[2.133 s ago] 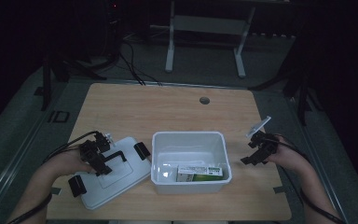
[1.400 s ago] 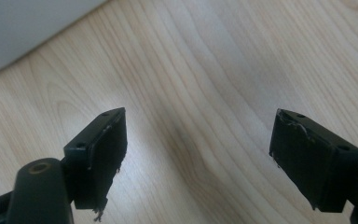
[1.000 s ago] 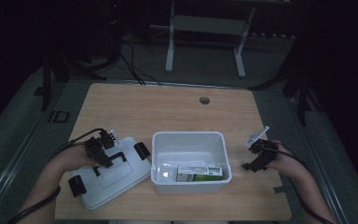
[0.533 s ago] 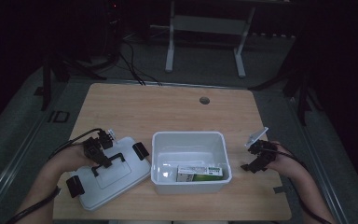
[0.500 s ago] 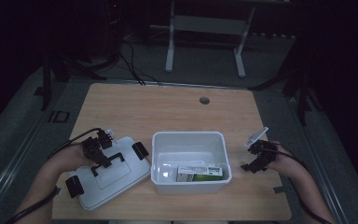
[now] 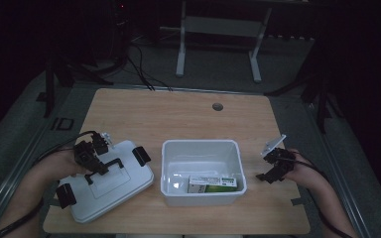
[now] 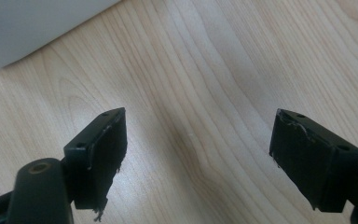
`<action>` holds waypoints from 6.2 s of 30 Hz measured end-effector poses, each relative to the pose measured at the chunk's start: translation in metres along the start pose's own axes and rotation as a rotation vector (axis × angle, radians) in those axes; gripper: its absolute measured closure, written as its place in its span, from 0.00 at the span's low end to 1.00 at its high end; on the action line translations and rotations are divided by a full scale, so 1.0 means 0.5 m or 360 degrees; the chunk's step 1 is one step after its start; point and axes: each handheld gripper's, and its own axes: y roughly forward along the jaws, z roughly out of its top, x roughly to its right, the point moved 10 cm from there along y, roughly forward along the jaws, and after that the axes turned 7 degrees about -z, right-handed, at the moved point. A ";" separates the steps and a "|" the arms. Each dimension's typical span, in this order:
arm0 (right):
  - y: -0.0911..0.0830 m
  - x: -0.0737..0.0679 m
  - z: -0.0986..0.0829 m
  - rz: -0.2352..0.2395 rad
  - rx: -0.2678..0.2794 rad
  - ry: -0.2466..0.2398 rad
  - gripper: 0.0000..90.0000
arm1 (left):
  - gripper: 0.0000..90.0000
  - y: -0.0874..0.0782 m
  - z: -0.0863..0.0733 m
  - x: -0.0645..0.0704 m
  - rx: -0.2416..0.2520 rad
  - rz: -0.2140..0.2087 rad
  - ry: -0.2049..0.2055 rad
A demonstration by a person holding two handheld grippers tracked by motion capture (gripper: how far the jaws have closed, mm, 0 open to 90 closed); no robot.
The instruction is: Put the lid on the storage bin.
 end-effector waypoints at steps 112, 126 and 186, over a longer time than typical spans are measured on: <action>-0.007 -0.035 -0.001 0.0053 0.0068 -0.0043 0.21 | 0.93 -0.037 0.477 0.320 0.0022 -0.0046 0.0924; -0.004 -0.036 -0.003 0.0069 0.0065 -0.0046 0.21 | 0.93 -0.003 0.494 0.307 -0.0032 -0.0043 0.0908; 0.001 -0.043 0.001 0.0090 0.0068 -0.0051 0.21 | 0.16 -0.004 0.487 0.240 0.0267 0.0114 0.0765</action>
